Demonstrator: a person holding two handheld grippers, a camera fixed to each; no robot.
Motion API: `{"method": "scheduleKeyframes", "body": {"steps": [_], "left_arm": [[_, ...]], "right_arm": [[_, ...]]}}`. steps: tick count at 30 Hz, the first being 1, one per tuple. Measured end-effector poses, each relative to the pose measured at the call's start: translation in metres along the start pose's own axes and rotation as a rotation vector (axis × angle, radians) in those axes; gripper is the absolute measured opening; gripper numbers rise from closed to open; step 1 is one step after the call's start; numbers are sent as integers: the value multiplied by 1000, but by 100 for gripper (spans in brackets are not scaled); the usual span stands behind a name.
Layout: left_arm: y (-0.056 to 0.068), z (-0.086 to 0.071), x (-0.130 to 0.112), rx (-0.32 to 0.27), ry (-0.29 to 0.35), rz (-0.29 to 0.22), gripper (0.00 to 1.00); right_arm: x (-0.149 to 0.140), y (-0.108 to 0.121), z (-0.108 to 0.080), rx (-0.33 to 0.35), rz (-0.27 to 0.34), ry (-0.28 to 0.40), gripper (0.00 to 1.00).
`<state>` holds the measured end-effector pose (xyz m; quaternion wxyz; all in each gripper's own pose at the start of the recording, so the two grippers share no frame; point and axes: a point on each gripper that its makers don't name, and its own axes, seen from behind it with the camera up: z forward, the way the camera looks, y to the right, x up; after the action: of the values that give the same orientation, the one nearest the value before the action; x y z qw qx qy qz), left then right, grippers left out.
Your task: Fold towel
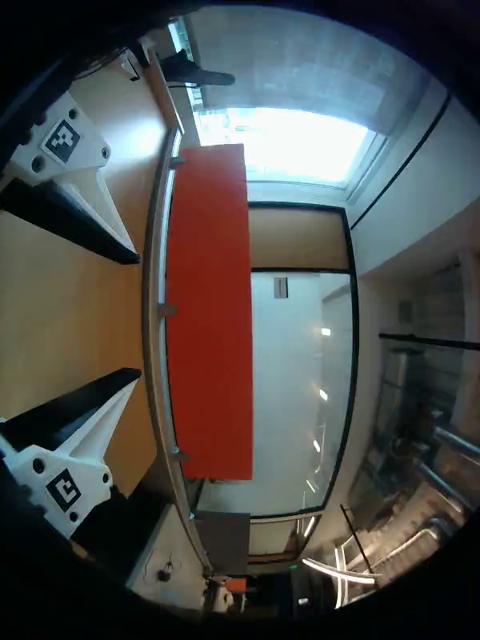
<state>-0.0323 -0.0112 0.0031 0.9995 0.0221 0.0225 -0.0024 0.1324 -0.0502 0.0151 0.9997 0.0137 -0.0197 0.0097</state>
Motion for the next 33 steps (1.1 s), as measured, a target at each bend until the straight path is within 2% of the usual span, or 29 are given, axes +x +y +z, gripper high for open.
{"method": "scheduleKeyframes", "body": {"steps": [11, 20, 33], "left_arm": [[-1, -3, -18, 2, -5, -17, 98], [-3, -1, -27, 10, -37, 2, 98], [1, 1, -29, 5, -37, 5, 99]], "right_arm": [[-13, -2, 1, 1, 1, 0, 100], [-14, -2, 2, -2, -1, -5, 100], [-13, 2, 3, -2, 3, -2, 100]]}}
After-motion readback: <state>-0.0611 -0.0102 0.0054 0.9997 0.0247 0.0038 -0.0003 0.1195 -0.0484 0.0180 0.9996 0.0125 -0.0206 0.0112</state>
